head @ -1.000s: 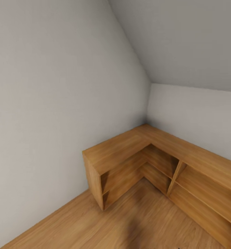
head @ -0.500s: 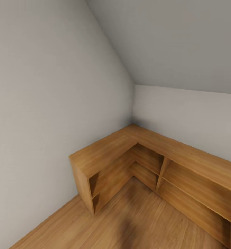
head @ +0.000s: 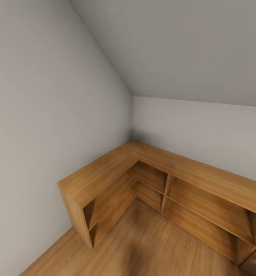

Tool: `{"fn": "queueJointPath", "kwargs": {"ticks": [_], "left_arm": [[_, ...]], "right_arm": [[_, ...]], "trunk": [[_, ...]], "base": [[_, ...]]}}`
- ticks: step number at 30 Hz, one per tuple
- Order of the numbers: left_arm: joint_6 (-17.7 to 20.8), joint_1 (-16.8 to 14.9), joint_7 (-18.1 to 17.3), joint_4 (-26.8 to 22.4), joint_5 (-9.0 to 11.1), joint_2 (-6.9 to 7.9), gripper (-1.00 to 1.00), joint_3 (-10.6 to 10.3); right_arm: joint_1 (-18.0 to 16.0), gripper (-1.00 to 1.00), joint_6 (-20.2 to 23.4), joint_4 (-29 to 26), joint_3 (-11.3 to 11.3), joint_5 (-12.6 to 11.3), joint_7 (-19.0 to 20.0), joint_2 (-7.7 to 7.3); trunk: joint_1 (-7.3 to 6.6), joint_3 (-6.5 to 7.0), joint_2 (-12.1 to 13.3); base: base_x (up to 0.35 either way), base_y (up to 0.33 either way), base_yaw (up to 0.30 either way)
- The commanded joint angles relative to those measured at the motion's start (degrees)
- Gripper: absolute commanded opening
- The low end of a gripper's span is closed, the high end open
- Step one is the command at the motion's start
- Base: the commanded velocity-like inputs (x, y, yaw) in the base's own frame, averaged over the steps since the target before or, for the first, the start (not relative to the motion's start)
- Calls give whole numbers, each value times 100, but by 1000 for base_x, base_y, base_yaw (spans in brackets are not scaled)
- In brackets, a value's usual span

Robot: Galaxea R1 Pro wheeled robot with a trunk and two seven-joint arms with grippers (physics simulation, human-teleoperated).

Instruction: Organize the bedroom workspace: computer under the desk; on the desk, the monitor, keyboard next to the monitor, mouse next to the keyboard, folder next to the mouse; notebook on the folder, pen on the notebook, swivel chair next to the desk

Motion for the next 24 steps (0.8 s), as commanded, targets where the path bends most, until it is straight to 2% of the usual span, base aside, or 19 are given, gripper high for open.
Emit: {"fn": "queueJointPath", "kwargs": {"ticks": [1, 14, 24], "left_arm": [[-12, -3, 36, 0, 25, 0, 100, -48], [-12, -3, 36, 0, 26, 2, 100, -42], [-16, -3, 40, 0, 22, 2, 100, -33]], "right_arm": [[-8, 100, -9, 7, -7, 61, -48, 0], [-8, 100, 0, 2, -26, 48, -48, 7], [-8, 100, 1, -4, -55, 30, -55, 11]], "trunk": [[7, -7, -12], [7, 28, -12], [7, -9, -12]], "base": [[296, 0, -259], [295, 0, -261], [56, 0, -248]]}}
